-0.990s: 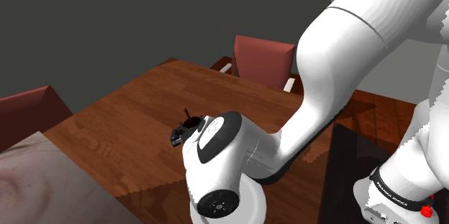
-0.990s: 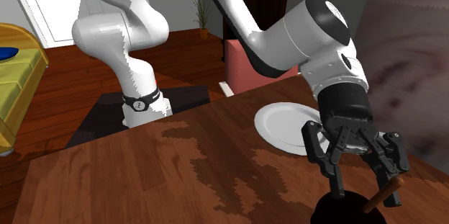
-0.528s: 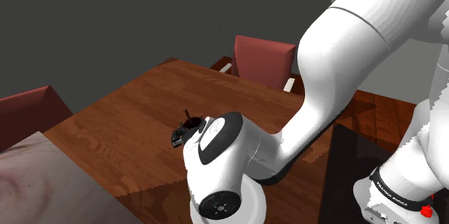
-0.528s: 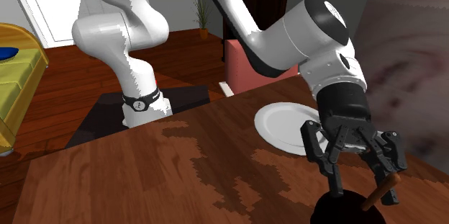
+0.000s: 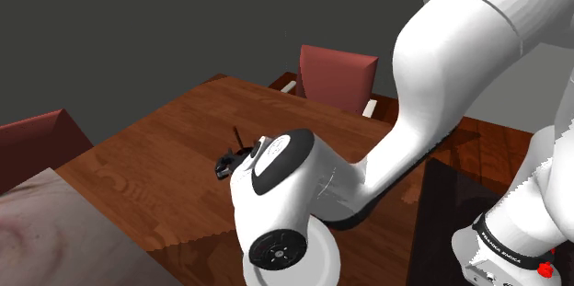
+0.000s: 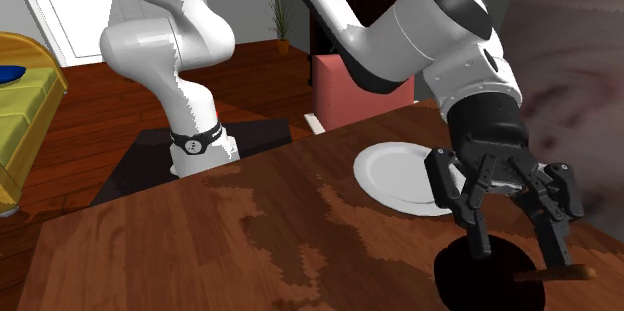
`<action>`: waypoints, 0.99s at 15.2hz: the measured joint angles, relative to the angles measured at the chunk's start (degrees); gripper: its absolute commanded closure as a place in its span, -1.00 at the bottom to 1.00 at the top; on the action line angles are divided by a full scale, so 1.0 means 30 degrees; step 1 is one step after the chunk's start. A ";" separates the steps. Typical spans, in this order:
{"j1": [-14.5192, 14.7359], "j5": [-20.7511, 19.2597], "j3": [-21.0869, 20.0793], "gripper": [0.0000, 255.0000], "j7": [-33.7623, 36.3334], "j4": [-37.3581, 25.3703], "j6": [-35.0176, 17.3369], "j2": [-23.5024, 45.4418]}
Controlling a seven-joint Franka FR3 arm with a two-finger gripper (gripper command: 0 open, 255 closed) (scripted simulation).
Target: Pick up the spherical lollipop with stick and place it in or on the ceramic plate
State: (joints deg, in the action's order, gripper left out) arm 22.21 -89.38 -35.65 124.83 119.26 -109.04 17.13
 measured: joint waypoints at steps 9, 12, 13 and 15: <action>-0.0398 0.1371 -0.0318 1.00 -0.1740 -0.0169 -0.0436 -0.1719; -0.0252 0.2076 -0.0638 1.00 -0.1908 0.0265 -0.0259 -0.2496; -0.0093 0.2308 -0.0798 1.00 -0.1855 0.0371 -0.0053 -0.2628; 0.0280 0.3022 -0.1242 1.00 -0.1620 0.0992 0.0381 -0.3264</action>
State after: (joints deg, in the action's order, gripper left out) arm 23.05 -80.32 -39.38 119.97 122.23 -107.90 7.34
